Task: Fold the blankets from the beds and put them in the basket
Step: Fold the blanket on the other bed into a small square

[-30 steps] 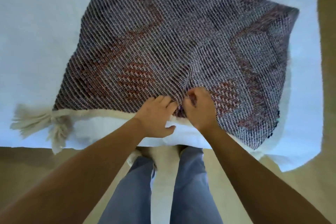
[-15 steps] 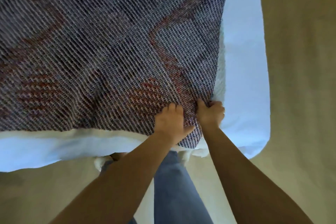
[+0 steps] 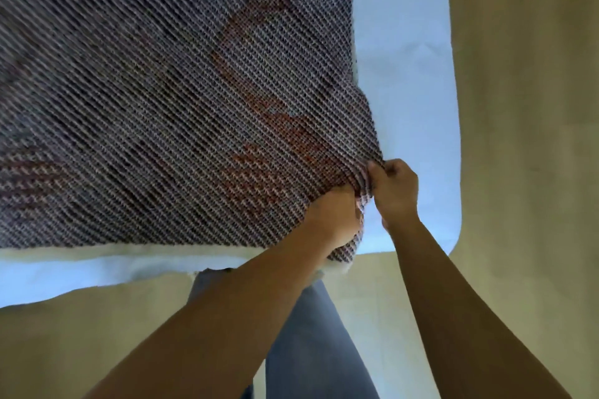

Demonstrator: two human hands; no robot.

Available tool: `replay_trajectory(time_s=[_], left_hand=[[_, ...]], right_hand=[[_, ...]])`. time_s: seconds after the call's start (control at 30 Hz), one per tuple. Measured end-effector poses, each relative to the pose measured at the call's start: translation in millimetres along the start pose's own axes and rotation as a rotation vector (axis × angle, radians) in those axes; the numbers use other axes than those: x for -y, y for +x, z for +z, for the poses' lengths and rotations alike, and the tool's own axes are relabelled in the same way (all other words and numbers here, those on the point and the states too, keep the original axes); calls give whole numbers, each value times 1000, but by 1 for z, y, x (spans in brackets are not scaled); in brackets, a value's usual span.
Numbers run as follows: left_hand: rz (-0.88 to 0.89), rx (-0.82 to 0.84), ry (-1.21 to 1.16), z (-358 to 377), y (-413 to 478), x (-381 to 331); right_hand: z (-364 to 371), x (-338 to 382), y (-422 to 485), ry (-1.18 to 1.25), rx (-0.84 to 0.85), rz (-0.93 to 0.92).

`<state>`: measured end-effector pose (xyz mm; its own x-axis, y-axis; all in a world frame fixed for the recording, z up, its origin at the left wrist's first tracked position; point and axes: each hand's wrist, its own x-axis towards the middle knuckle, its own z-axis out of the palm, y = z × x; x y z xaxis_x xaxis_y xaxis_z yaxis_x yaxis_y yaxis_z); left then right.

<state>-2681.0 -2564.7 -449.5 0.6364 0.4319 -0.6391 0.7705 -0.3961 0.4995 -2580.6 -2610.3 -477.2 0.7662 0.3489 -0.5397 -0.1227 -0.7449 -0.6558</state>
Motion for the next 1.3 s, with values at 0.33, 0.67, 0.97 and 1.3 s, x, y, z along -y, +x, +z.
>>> replay_trajectory(time_s=[0.33, 0.67, 0.97, 1.3], left_hand=[[-68, 14, 356, 17, 24, -11], [-261, 170, 262, -2, 51, -20], [-187, -273, 264, -122, 134, -24], [-259, -245, 339, -162, 189, -14]], right_hand=[[5, 24, 24, 6, 250, 68], [36, 137, 106, 261, 538, 31], [68, 211, 173, 235, 481, -56], [83, 231, 209, 141, 448, -156]])
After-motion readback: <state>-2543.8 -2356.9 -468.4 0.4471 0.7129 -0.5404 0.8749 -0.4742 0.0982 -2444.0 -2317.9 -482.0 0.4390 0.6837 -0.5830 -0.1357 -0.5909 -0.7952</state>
